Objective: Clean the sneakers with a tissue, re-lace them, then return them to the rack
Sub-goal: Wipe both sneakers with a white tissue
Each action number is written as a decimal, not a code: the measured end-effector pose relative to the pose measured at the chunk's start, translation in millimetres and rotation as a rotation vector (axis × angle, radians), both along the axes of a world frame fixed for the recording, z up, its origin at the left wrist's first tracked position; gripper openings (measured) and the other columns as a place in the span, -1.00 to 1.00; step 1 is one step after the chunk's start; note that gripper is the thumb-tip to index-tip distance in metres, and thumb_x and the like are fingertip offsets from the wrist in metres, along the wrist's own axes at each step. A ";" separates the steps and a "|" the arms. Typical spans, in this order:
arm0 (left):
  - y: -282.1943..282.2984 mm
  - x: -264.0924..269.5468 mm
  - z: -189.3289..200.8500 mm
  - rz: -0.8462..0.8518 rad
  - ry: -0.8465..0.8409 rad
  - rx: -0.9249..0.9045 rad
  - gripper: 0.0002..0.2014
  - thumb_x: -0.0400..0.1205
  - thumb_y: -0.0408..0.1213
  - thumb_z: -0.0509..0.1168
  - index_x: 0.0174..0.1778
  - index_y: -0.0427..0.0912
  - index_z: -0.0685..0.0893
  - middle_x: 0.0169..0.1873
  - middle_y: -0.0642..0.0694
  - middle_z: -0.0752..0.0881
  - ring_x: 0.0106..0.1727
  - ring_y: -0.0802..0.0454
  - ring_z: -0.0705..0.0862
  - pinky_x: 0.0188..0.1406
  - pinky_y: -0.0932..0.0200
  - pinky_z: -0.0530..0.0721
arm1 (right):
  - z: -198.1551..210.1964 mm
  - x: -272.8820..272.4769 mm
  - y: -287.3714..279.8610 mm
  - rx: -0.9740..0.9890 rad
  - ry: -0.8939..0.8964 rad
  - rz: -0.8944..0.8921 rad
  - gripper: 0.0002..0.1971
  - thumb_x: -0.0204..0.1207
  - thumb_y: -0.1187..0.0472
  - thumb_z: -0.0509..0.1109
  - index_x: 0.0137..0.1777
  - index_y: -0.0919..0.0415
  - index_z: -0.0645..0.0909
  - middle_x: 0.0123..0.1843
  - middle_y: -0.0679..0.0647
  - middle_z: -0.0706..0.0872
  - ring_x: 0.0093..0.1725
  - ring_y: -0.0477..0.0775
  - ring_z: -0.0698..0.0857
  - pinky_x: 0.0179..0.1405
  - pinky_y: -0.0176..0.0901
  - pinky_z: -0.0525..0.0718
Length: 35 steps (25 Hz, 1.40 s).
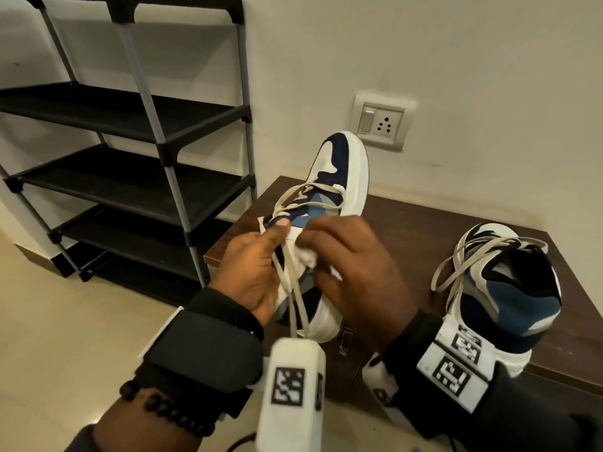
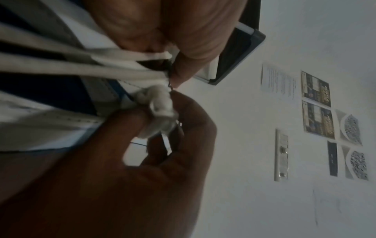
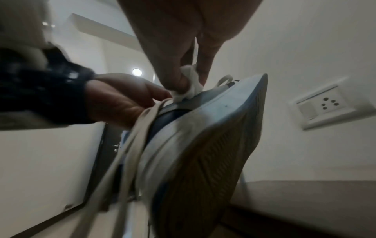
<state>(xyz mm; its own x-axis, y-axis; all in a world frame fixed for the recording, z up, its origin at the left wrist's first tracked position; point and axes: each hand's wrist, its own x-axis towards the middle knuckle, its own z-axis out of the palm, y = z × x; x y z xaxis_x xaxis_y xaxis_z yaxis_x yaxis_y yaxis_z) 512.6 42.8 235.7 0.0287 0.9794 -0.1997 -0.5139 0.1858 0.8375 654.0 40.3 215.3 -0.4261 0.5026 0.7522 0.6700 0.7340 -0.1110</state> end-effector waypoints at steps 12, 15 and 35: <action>22.8 -21.7 -20.6 0.183 0.014 -0.112 -0.65 0.70 -0.23 0.22 0.32 -0.35 0.61 0.20 -0.34 0.71 0.24 -0.24 0.69 0.27 -0.15 0.63 | -11.8 1.9 0.0 -0.068 -0.294 0.170 -0.72 0.44 0.27 0.40 0.16 0.17 0.60 0.17 0.13 0.65 0.14 0.11 0.57 -0.11 -0.16 0.68; 24.8 -24.3 -23.8 0.232 -0.009 -0.117 -0.66 0.69 -0.25 0.24 0.33 -0.34 0.61 0.22 -0.30 0.71 0.22 -0.18 0.70 0.28 -0.09 0.64 | -4.0 11.0 11.8 -0.164 -0.009 0.000 -0.74 0.45 0.34 0.36 0.14 0.21 0.63 0.13 0.13 0.65 0.12 0.10 0.57 0.00 0.01 0.68; 18.1 -24.0 -27.0 -0.072 0.749 0.243 -0.62 0.71 0.06 0.11 0.31 -0.09 0.57 0.25 0.00 0.67 0.32 -0.03 0.61 0.41 -0.14 0.52 | -7.7 10.3 6.9 -0.142 -0.062 0.018 -0.78 0.50 0.30 0.32 0.12 0.19 0.66 0.15 0.11 0.68 0.16 0.08 0.60 0.14 -0.14 0.63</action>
<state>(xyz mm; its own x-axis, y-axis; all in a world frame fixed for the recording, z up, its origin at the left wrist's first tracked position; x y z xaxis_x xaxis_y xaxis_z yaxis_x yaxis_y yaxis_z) 488.6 60.9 208.7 0.0366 0.9989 0.0285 0.2088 -0.0355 0.9773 664.3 47.2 207.6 -0.4794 0.5943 0.6457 0.6658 0.7256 -0.1736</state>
